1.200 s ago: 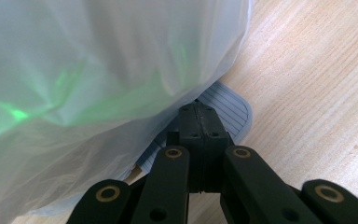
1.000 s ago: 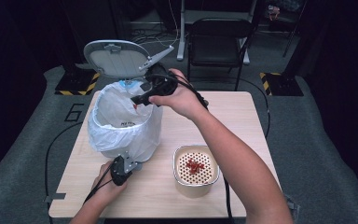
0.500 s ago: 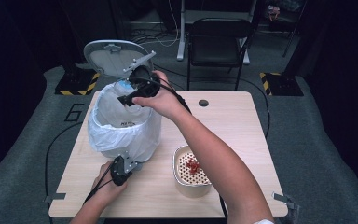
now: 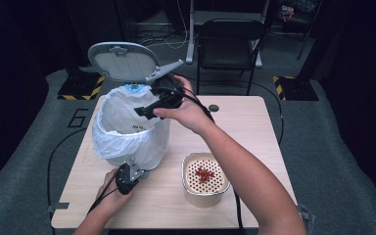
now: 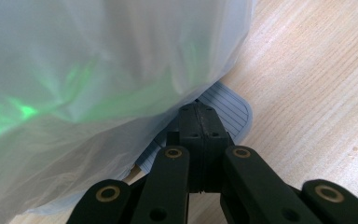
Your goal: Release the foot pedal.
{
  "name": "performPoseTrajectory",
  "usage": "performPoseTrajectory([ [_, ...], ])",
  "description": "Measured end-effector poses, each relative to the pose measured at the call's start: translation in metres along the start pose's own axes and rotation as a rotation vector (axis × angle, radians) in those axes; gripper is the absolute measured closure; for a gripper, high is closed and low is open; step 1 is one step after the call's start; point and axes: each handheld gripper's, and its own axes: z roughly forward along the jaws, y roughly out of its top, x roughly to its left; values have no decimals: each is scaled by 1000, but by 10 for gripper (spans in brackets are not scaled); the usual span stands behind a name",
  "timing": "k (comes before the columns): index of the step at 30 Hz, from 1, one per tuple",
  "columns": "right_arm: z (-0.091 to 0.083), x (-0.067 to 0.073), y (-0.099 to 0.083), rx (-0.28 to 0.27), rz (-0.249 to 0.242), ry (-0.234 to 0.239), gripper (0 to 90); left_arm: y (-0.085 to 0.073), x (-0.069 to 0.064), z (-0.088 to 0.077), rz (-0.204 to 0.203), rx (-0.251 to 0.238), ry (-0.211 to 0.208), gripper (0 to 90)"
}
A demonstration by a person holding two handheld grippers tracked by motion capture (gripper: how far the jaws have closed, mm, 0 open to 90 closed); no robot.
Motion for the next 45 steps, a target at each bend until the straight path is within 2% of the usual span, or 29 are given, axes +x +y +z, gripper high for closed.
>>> performPoseTrajectory([
  [4, -21, -7, -15, -15, -15, -13, 145, 0, 0, 0, -3, -5, 3, 900],
  [7, -34, -15, -28, -5, 10, -29, 144, 0, 1, 0, -3, 5, -4, 900],
  [9, -41, -20, -37, 8, 27, -50, 144, -1, 0, 0, -4, -5, 4, 900],
  [10, -43, -22, -41, 17, 34, -56, 144, -1, 0, 1, -12, -14, 13, 900],
  [11, -46, -25, -45, 24, 31, -66, 144, -1, 0, 1, -28, -14, 4, 900],
  [15, -58, -33, -58, 27, 50, -92, 145, -2, 1, 0, -35, -11, 0, 900],
  [17, -65, -35, -61, 29, 48, -101, 145, -2, 2, 1, -21, -31, 12, 900],
  [19, -73, -37, -64, 20, 58, -114, 147, -2, 2, 0, -14, -21, 5, 892],
  [21, -82, -40, -68, 15, 67, -122, 158, -3, 4, 0, -14, -31, 12, 850],
  [23, -89, -41, -73, 9, 73, -135, 171, -4, 7, -2, -36, -27, 6, 810],
  [26, -99, -41, -83, 30, 70, -154, 175, -5, 11, -5, -47, -20, -5, 704],
  [28, -105, -41, -90, 34, 75, -162, 186, -4, 11, -8, -63, -28, -43, 625],
  [30, -110, -42, -96, 39, 76, -169, 193, -1, 9, -11, -52, -32, -66, 583],
  [32, -115, -42, -103, 42, 75, -173, 201, 2, 6, -14, -56, -28, -101, 544],
  [33, -118, -42, -107, 50, 71, -180, 204, 5, 7, -17, -28, -32, -117, 523],
  [36, -125, -41, -117, 59, 64, -196, 218, 8, 2, -22, -96, -28, -179, 501],
  [37, -127, -40, -121, 57, 64, -202, 220, 10, 4, -25, -59, -30, -184, 495],
  [38, -130, -40, -125, 57, 68, -208, 222, 10, 5, -29, -55, -27, -210, 488],
  [39, -132, -39, -129, 57, 62, -216, 227, 10, 3, -32, -76, -40, -216, 484],
  [43, -140, -37, -147, 65, 72, -239, 250, 10, 5, -41, -91, -59, -235, 471],
  [45, -144, -37, -156, 63, 81, -239, 266, 9, 6, -44, -85, -58, -243, 469],
])
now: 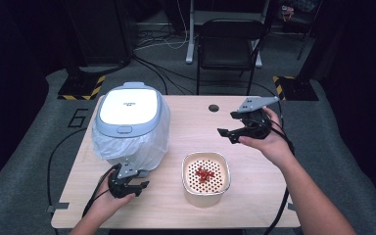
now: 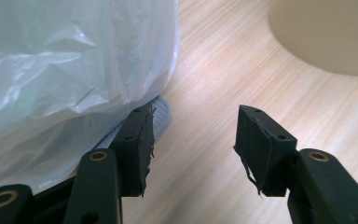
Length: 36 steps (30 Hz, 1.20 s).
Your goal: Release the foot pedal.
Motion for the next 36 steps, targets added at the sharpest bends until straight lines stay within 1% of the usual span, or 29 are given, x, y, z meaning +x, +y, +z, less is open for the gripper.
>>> performPoseTrajectory([
  [2, -3, -2, -10, 0, 18, -1, 279, -2, 0, -1, -10, -2, -13, 467],
  [4, -5, -3, -21, 3, 29, -19, 279, -5, -2, -2, -32, -2, -20, 464],
  [5, -7, -3, -26, 9, 29, -26, 279, -6, -1, -2, -27, -10, -8, 462],
  [6, -8, -3, -32, 14, 36, -29, 280, -8, -2, -3, -38, -3, -10, 462],
  [7, -9, -3, -37, 13, 40, -28, 281, -9, 0, -5, -36, 2, -17, 459],
  [8, -11, -3, -42, 23, 54, -34, 282, -11, 1, -6, -33, 1, -10, 457],
  [9, -12, -3, -46, 25, 56, -46, 282, -12, 2, -8, -38, 7, -16, 457],
  [10, -14, -3, -51, 32, 57, -55, 282, -14, 1, -8, -56, -5, -14, 455],
  [11, -15, -3, -55, 37, 59, -67, 282, -15, 3, -10, -56, 6, -17, 453],
  [13, -16, -2, -65, 57, 58, -87, 282, -18, 6, -13, -49, 9, -4, 451],
  [14, -16, -1, -70, 65, 63, -100, 282, -20, 6, -14, -71, 2, -3, 450],
  [15, -16, 0, -75, 75, 70, -111, 282, -21, 9, -16, -55, 7, 5, 447],
  [17, -15, 2, -85, 78, 91, -131, 282, -25, 11, -18, -64, 4, 14, 442],
  [18, -14, 2, -89, 83, 96, -132, 282, -28, 11, -19, -87, 12, 8, 442],
  [19, -13, 4, -95, 87, 115, -143, 282, -30, 13, -21, -70, 24, 16, 442],
  [20, -12, 5, -101, 85, 126, -147, 282, -34, 14, -20, -85, 5, 28, 440],
  [21, -12, 7, -106, 86, 147, -144, 282, -36, 16, -22, -93, 25, 22, 439],
  [22, -11, 7, -112, 82, 158, -142, 282, -39, 18, -24, -86, 28, 33, 438],
  [23, -10, 7, -117, 81, 172, -142, 282, -42, 19, -24, -105, 23, 35, 438],
  [24, -9, 8, -122, 86, 182, -148, 282, -45, 21, -25, -106, 32, 37, 437],
  [25, -8, 8, -127, 95, 187, -155, 282, -47, 23, -26, -103, 36, 46, 436],
  [27, -6, 8, -137, 113, 193, -176, 282, -53, 26, -26, -132, 24, 56, 433],
  [28, -5, 8, -142, 116, 200, -194, 282, -54, 29, -27, -133, 37, 61, 433],
  [30, -4, 8, -151, 132, 207, -209, 288, -59, 32, -26, -159, 20, 73, 431],
  [31, -3, 8, -155, 143, 216, -218, 289, -61, 34, -27, -164, 32, 72, 431],
  [32, -1, 8, -160, 145, 211, -224, 289, -63, 36, -26, -165, 15, 81, 431],
  [33, 0, 9, -164, 150, 224, -228, 289, -65, 37, -25, -177, 17, 81, 431],
  [34, 2, 10, -167, 149, 223, -230, 289, -66, 38, -26, -189, 25, 75, 432],
  [36, 5, 12, -174, 155, 234, -239, 294, -69, 41, -25, -192, 26, 84, 434],
])
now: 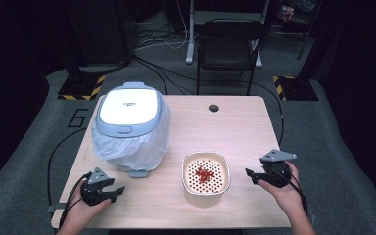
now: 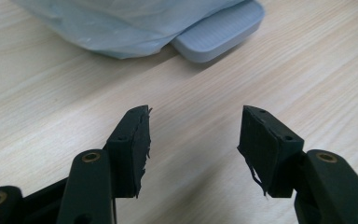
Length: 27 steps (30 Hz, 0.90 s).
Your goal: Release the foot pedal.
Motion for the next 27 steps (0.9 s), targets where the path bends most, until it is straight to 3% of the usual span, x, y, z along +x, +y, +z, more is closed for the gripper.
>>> performPoseTrajectory([
  [3, 7, 1, -9, 3, 31, -15, 294, -3, 5, 1, -4, 0, 19, 439],
  [9, 18, -2, -24, 7, 60, -5, 294, -10, 14, 5, -51, 4, 30, 443],
  [11, 21, -2, -30, -3, 91, -1, 294, -11, 16, 7, -62, 13, 31, 443],
  [16, 29, -2, -46, -10, 128, 10, 294, -13, 19, 10, -87, -26, 48, 443],
  [19, 34, -3, -52, -20, 117, 16, 294, -14, 23, 11, -83, -27, 46, 443],
  [20, 35, -3, -53, -21, 110, 5, 294, -15, 22, 12, -103, -51, 49, 443],
  [21, 36, -3, -53, -20, 105, -2, 294, -15, 23, 12, -105, -44, 47, 444],
  [27, 47, -3, -54, -8, 116, -7, 293, -16, 27, 14, -120, -76, 57, 440],
])
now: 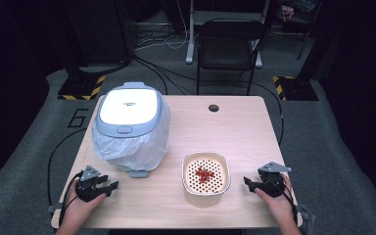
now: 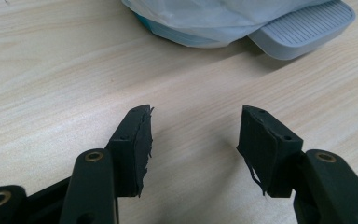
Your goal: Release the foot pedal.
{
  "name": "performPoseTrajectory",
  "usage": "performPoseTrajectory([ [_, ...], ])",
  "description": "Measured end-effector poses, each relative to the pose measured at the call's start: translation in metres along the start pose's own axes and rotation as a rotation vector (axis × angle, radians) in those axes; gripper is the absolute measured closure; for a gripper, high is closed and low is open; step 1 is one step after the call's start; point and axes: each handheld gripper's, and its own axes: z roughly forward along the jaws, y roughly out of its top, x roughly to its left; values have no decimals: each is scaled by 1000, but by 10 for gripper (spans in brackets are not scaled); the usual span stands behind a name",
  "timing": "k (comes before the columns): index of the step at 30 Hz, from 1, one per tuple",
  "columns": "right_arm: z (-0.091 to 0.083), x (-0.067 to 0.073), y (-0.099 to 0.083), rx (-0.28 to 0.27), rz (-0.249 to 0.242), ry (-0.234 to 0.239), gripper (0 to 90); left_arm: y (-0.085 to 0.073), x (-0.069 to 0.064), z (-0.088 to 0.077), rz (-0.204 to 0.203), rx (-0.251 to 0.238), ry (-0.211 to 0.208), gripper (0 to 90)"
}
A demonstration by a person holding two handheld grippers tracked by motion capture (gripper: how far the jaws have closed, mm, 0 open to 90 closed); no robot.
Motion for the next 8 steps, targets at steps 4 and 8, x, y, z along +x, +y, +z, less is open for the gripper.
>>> performPoseTrajectory([
  [4, 7, 0, 2, 0, -18, -10, 287, -1, -2, 4, 21, -26, 15, 425],
  [8, 13, 1, 2, 10, -25, -13, 280, -1, -3, 7, 52, -36, 24, 384],
])
